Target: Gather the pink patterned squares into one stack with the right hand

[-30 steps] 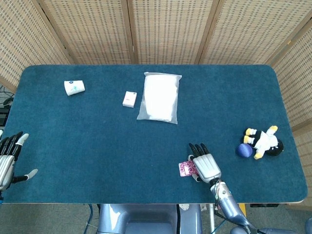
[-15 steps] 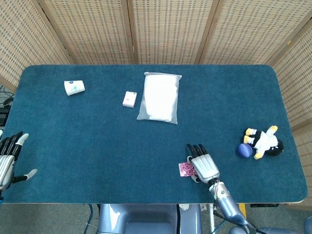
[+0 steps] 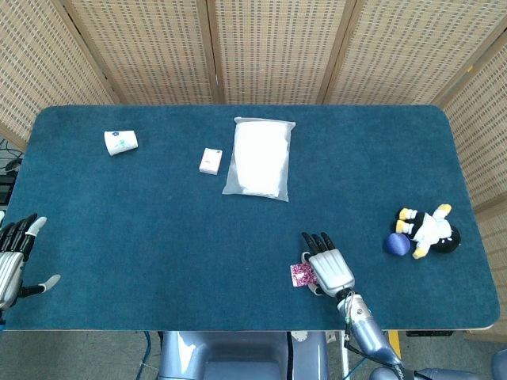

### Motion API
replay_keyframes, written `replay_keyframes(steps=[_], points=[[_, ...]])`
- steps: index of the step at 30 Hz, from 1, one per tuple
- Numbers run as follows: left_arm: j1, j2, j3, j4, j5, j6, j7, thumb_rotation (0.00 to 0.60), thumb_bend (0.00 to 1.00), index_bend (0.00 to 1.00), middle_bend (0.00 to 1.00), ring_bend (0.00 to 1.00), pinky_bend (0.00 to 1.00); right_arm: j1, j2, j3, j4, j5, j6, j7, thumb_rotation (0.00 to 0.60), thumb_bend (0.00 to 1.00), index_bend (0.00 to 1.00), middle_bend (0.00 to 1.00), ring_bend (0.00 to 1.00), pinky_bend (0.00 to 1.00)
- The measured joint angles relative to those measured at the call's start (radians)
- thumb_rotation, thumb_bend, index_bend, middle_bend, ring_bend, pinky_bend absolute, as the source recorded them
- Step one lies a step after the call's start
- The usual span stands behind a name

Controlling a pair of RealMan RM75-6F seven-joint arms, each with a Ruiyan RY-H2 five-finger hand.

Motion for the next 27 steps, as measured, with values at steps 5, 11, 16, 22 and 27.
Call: replay_keyframes(steps=[5,11,16,22,27], points=[[0.000,0.001,0.000,0.000,0.001,0.000,-0.002,0.600,0.01,0.00,0.00,0.00,0.00,0.001,0.003,0.002,-0.003,0.005,0.002,0.000,0.600,0.24,0.34,0.00,0.00,0.00],[0.000,0.000,0.000,0.001,0.001,0.000,-0.002,0.600,0.01,0.00,0.00,0.00,0.00,0.002,0.008,0.002,-0.011,0.005,0.005,0.001,0.600,0.24,0.34,0.00,0.00,0.00],[0.000,0.000,0.000,0.001,0.000,0.001,-0.002,0.600,0.01,0.00,0.00,0.00,0.00,-0.001,0.017,0.003,-0.028,-0.005,0.013,0.015,0.600,0.23,0.34,0.00,0.00,0.00],[0.000,-0.001,-0.001,0.003,-0.001,0.000,-0.008,0.600,0.01,0.00,0.00,0.00,0.00,-0.021,0.093,0.012,-0.093,-0.075,0.062,0.099,0.600,0.23,0.34,0.00,0.00,0.00],[-0.001,-0.006,-0.005,0.011,-0.001,0.006,-0.007,0.600,0.01,0.00,0.00,0.00,0.00,-0.076,0.172,0.005,-0.087,-0.220,0.178,0.267,0.600,0.02,0.15,0.00,0.00,0.00]])
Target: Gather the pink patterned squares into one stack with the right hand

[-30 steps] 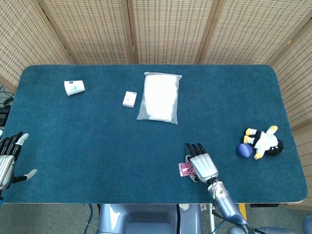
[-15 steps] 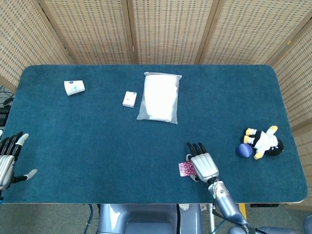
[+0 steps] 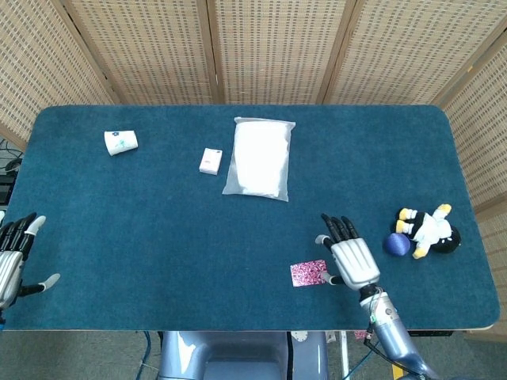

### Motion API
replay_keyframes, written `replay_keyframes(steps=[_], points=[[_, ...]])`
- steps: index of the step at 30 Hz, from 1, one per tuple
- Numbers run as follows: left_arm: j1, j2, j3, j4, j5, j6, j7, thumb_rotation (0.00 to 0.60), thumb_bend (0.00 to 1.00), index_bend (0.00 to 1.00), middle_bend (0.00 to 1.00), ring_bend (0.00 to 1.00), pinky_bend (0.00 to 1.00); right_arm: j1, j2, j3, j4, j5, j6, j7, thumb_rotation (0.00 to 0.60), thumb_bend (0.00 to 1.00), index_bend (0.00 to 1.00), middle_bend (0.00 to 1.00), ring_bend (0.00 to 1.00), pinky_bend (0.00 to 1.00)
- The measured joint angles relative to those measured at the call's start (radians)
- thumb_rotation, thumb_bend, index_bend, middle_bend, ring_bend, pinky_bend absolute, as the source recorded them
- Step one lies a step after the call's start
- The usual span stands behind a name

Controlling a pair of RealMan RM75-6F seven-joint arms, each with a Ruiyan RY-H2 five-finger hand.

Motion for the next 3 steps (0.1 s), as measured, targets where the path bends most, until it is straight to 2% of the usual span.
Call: replay_keyframes(steps=[3], points=[[0.003,-0.006,-0.001,0.005,0.003,0.010,0.005,0.600,0.01,0.00,0.00,0.00,0.00,-0.056,0.029,-0.016,0.071,-0.092,0.122,0.109,0.600,0.00,0.02,0.00,0.00,0.00]])
